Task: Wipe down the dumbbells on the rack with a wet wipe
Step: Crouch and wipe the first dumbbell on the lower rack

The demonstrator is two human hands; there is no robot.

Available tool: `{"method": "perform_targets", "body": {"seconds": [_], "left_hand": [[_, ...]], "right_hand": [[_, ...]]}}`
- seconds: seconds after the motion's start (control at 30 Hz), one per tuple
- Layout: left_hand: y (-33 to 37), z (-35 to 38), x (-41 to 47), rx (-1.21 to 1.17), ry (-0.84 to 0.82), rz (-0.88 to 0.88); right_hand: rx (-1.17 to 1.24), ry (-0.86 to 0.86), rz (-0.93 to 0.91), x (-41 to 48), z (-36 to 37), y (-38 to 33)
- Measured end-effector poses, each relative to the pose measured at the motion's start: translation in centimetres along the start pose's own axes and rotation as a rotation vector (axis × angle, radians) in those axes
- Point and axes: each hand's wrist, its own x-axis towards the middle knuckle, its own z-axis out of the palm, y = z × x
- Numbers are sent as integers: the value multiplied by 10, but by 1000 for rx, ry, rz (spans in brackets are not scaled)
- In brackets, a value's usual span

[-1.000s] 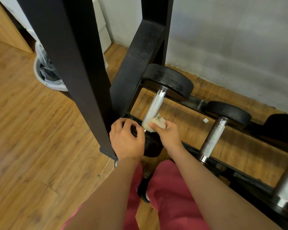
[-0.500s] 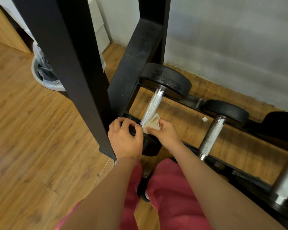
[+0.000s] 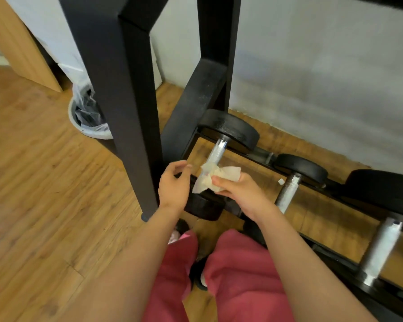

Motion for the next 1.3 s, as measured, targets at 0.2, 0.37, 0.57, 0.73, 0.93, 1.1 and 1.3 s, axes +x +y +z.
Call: {"method": "perform_targets", "body": {"seconds": [0.2, 0.37, 0.57, 0.73, 0.93, 1.1, 1.3], "left_hand": [[29, -39, -32, -274, -499, -47], [26, -41, -29, -347, -550, -32], [19, -34, -20, -254, -572, -45], [17, -34, -15, -258, -466, -52], [15, -30, -15, -381, -425, -98], [13, -16, -14, -396, -394, -46], [8, 1, 5, -226, -65, -56]], "right_hand": [[67, -217, 20, -19, 8, -6], [42, -61, -40, -19, 15, -4], [29, 150, -177, -14, 14, -3], [16, 172, -276, -13, 13, -7], [-90, 157, -280, -7, 15, 5], [-233, 167, -311, -1, 24, 20], [-270, 417, -268, 5, 26, 50]]}}
